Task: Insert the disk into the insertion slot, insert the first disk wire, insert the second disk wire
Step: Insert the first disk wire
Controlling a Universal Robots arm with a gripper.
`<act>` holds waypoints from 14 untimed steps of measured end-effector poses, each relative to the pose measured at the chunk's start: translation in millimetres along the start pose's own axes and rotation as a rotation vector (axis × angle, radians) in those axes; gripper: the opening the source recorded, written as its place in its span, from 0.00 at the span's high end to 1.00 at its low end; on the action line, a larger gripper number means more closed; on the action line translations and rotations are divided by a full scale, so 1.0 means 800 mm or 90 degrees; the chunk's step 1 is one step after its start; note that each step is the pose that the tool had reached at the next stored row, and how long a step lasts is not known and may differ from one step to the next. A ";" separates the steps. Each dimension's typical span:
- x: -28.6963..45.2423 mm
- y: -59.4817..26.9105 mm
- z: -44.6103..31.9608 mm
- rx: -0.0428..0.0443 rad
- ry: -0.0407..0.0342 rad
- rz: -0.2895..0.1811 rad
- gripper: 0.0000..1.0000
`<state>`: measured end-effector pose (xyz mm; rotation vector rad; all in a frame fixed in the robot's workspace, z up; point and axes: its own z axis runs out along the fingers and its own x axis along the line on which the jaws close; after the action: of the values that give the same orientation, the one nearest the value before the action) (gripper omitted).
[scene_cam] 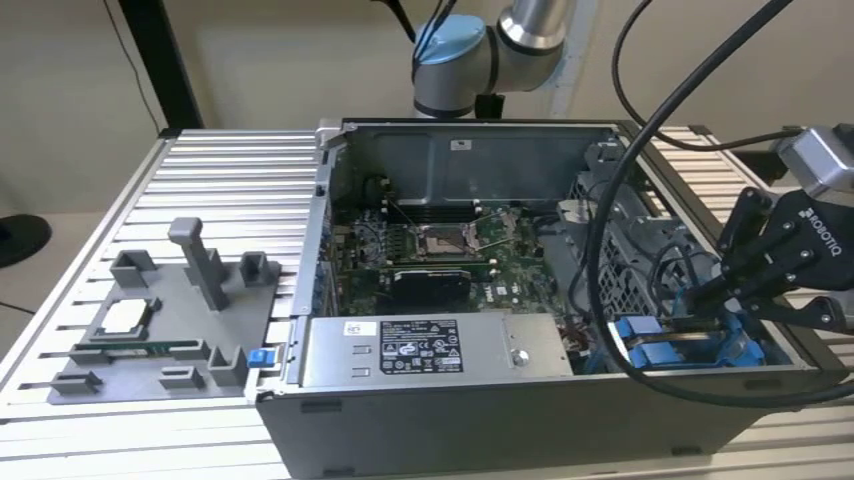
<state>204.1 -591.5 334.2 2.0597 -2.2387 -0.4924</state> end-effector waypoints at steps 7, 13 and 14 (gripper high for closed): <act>-0.0009 -0.009 -0.0022 -0.0307 0.0080 0.013 1.00; -0.0005 -0.021 -0.0042 -0.0729 0.0128 0.021 1.00; 0.0001 -0.023 -0.0036 -0.0762 0.0131 0.022 1.00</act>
<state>222.2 -593.1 332.0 1.9567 -2.1721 -0.5845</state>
